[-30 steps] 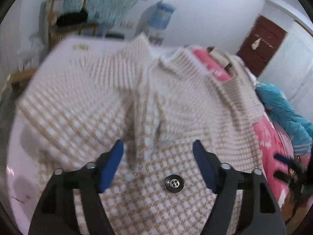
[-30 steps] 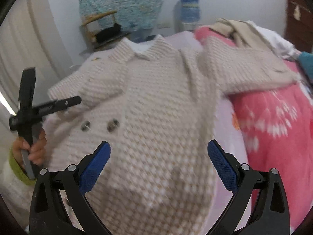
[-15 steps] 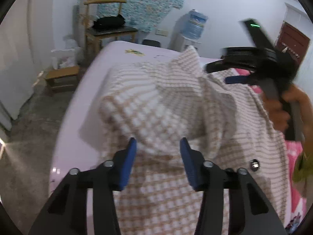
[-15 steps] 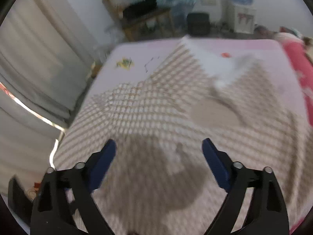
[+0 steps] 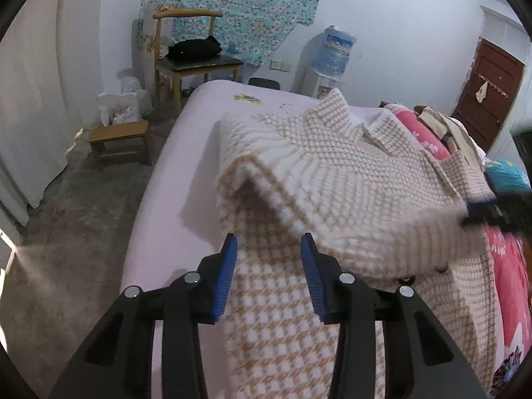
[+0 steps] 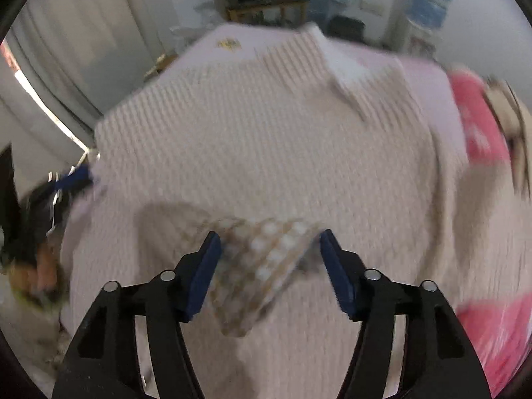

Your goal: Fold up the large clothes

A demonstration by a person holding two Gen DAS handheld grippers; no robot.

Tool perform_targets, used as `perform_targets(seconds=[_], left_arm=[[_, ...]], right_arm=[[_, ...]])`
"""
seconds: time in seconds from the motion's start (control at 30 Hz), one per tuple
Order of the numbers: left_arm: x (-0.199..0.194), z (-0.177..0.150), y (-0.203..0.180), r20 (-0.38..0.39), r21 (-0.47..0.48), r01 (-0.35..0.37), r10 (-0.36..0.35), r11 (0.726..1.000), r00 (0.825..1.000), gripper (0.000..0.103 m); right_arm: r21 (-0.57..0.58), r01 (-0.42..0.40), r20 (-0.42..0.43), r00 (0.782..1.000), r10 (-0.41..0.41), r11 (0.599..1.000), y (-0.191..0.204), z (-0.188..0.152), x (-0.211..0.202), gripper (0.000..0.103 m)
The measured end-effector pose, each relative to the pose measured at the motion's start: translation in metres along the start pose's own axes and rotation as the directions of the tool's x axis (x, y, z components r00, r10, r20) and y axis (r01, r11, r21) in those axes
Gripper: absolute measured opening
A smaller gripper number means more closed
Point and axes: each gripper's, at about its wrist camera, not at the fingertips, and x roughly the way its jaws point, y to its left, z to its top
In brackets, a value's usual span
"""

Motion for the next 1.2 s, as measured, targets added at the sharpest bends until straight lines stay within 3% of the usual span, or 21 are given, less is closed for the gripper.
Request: perform_targets(seconds=[0.07, 0.13, 0.2, 0.27, 0.3, 0.4, 0.47, 0.53, 0.6, 0.67, 0.73, 0.87, 0.9, 0.97, 1.0, 1.1, 1.13, 1.2], left_arm=[[0.003, -0.003, 0.001, -0.016, 0.001, -0.018, 0.018, 1.000, 1.000, 0.039], [0.009, -0.006, 0.003, -0.029, 0.003, -0.045, 0.045, 0.999, 0.999, 0.039], [0.017, -0.008, 0.004, -0.037, 0.010, -0.069, 0.070, 0.998, 0.997, 0.039], [0.026, -0.007, 0.007, -0.049, 0.004, -0.112, 0.113, 0.994, 0.992, 0.039], [0.029, -0.006, 0.010, -0.057, -0.009, -0.119, 0.118, 0.993, 0.991, 0.039], [0.037, -0.002, 0.018, -0.062, -0.046, -0.147, 0.144, 0.988, 0.988, 0.039], [0.039, -0.001, 0.022, -0.058, -0.063, -0.161, 0.157, 0.985, 0.986, 0.039], [0.040, 0.000, 0.027, -0.060, -0.082, -0.164, 0.160, 0.983, 0.985, 0.039], [0.042, 0.000, 0.030, -0.059, -0.088, -0.171, 0.166, 0.981, 0.984, 0.039], [0.044, -0.001, 0.033, -0.067, -0.091, -0.175, 0.170, 0.980, 0.983, 0.039], [0.047, -0.001, 0.033, -0.072, -0.089, -0.177, 0.171, 0.980, 0.983, 0.039], [0.049, 0.003, 0.030, -0.071, -0.080, -0.180, 0.174, 0.980, 0.982, 0.039], [0.049, 0.003, 0.029, -0.069, -0.080, -0.177, 0.172, 0.981, 0.983, 0.039], [0.050, 0.004, 0.029, -0.069, -0.079, -0.175, 0.170, 0.981, 0.983, 0.039], [0.050, 0.006, 0.029, -0.071, -0.079, -0.168, 0.162, 0.983, 0.984, 0.039], [0.052, 0.010, 0.026, -0.075, -0.070, -0.143, 0.138, 0.987, 0.988, 0.039], [0.052, 0.011, 0.024, -0.072, -0.065, -0.129, 0.124, 0.990, 0.990, 0.039], [0.054, 0.015, 0.022, -0.064, -0.053, -0.124, 0.120, 0.991, 0.991, 0.039]], right_arm=[[0.069, -0.029, -0.022, 0.999, 0.030, 0.997, -0.012, -0.020, 0.002, 0.061], [0.211, -0.135, 0.025, 0.991, 0.133, 0.968, -0.036, -0.035, -0.001, 0.075], [0.368, -0.240, 0.092, 0.971, 0.222, 0.898, -0.061, -0.044, 0.000, 0.077], [0.435, -0.317, 0.116, 0.948, 0.297, 0.843, -0.072, -0.048, 0.009, 0.077], [0.465, -0.338, 0.123, 0.940, 0.319, 0.818, -0.075, -0.049, 0.018, 0.077], [0.498, -0.337, 0.105, 0.938, 0.330, 0.799, -0.077, -0.044, 0.039, 0.072], [0.498, -0.329, 0.086, 0.939, 0.332, 0.803, -0.074, -0.041, 0.050, 0.059], [0.477, -0.311, 0.077, 0.946, 0.314, 0.822, -0.065, -0.037, 0.055, 0.027], [0.448, -0.266, 0.081, 0.963, 0.258, 0.853, -0.057, -0.027, 0.056, 0.006], [0.395, -0.212, 0.121, 0.977, 0.178, 0.894, -0.050, -0.013, 0.040, 0.004], [0.344, -0.189, 0.180, 0.975, 0.133, 0.920, -0.041, 0.000, 0.014, 0.002], [0.231, -0.127, 0.348, 0.937, 0.040, 0.965, -0.032, 0.042, -0.032, 0.000], [0.204, -0.070, 0.416, 0.909, -0.022, 0.976, -0.032, 0.054, -0.049, 0.000], [0.211, -0.005, 0.472, 0.876, -0.098, 0.977, -0.043, 0.063, -0.064, 0.000], [0.231, -0.019, 0.464, 0.881, -0.093, 0.973, -0.052, 0.068, -0.062, 0.000], [0.301, -0.188, 0.370, 0.927, 0.068, 0.935, -0.077, 0.061, -0.035, 0.011], [0.316, -0.247, 0.336, 0.932, 0.135, 0.916, -0.079, 0.053, -0.023, 0.038], [0.354, -0.317, 0.282, 0.933, 0.223, 0.880, -0.083, 0.030, -0.005, 0.063]])
